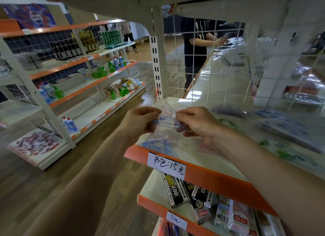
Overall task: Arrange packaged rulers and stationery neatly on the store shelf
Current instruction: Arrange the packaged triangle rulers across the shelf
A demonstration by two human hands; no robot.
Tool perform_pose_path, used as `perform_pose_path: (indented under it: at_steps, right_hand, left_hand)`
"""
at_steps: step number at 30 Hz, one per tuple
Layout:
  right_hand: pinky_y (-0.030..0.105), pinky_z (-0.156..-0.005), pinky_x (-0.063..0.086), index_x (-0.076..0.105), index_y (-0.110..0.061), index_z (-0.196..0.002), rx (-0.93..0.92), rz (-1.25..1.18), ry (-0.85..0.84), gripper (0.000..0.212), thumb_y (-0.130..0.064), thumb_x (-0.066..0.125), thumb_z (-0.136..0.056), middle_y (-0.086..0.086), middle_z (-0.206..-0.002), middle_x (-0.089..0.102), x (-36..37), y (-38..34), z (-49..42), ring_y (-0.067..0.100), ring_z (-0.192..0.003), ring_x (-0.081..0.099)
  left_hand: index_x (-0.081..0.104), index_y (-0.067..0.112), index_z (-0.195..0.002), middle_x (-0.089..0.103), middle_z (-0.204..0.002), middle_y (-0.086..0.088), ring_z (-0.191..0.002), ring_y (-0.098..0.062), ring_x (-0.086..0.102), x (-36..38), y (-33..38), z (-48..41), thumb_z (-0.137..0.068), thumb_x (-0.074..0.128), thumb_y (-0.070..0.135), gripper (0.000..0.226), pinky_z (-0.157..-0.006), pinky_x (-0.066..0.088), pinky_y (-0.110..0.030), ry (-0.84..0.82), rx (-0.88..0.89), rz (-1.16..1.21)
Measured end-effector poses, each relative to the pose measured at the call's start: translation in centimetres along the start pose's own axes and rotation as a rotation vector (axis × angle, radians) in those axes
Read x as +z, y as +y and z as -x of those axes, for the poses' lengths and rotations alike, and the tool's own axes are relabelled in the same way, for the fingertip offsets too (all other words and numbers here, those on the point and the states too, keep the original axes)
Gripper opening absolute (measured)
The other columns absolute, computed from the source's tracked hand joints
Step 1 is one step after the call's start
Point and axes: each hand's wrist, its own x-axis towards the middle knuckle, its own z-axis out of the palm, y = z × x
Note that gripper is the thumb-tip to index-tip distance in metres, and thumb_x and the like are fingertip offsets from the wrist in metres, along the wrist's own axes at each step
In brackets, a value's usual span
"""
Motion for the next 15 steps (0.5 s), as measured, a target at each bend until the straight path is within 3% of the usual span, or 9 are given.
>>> perform_pose_path:
  at_steps: [5, 8, 12, 15]
  right_hand:
    - [0.018, -0.049, 0.049, 0.066, -0.014, -0.09, -0.037, -0.155, 0.259, 0.007, -0.015, 0.06, -0.091, 0.004, -0.077, 0.069, -1.7, 1.0, 0.0, 0.009, -0.061, 0.066]
    - [0.017, -0.049, 0.05, 0.067, -0.011, -0.093, -0.082, -0.166, 0.328, 0.012, -0.019, 0.058, -0.092, 0.004, -0.082, 0.071, -2.1, 2.2, 0.5, 0.009, -0.065, 0.068]
    - [0.021, -0.061, 0.053, 0.068, -0.012, -0.089, -0.145, -0.176, 0.438, 0.012, -0.019, 0.058, -0.091, 0.003, -0.084, 0.069, -2.7, 3.5, 1.1, 0.014, -0.08, 0.066]
    - [0.018, -0.054, 0.047, 0.067, -0.016, -0.078, -0.15, -0.218, 0.498, 0.016, -0.017, 0.057, -0.09, -0.002, -0.074, 0.067, -3.4, 3.4, 1.3, 0.007, -0.066, 0.062]
  left_hand:
    - [0.052, 0.014, -0.117, 0.067, -0.071, -0.007, -0.051, -0.014, 0.058, 4.2, -0.5, -0.5, -0.088, 0.062, 0.006, 0.032, -0.053, 0.05, -0.029, -0.068, -0.003, 0.309]
    - [0.058, 0.006, -0.11, 0.069, -0.078, -0.009, -0.055, -0.012, 0.061, 6.3, -1.2, -0.3, -0.088, 0.062, 0.006, 0.022, -0.054, 0.051, -0.025, -0.124, 0.016, 0.319]
    - [0.065, 0.004, -0.094, 0.067, -0.077, -0.009, -0.061, -0.015, 0.061, 7.4, -2.2, 0.4, -0.09, 0.058, 0.007, 0.009, -0.057, 0.053, -0.024, -0.088, 0.063, 0.338]
    - [0.066, 0.004, -0.089, 0.067, -0.074, -0.008, -0.06, -0.014, 0.06, 7.3, -2.2, 0.6, -0.092, 0.056, 0.009, 0.011, -0.057, 0.05, -0.027, -0.052, 0.071, 0.389]
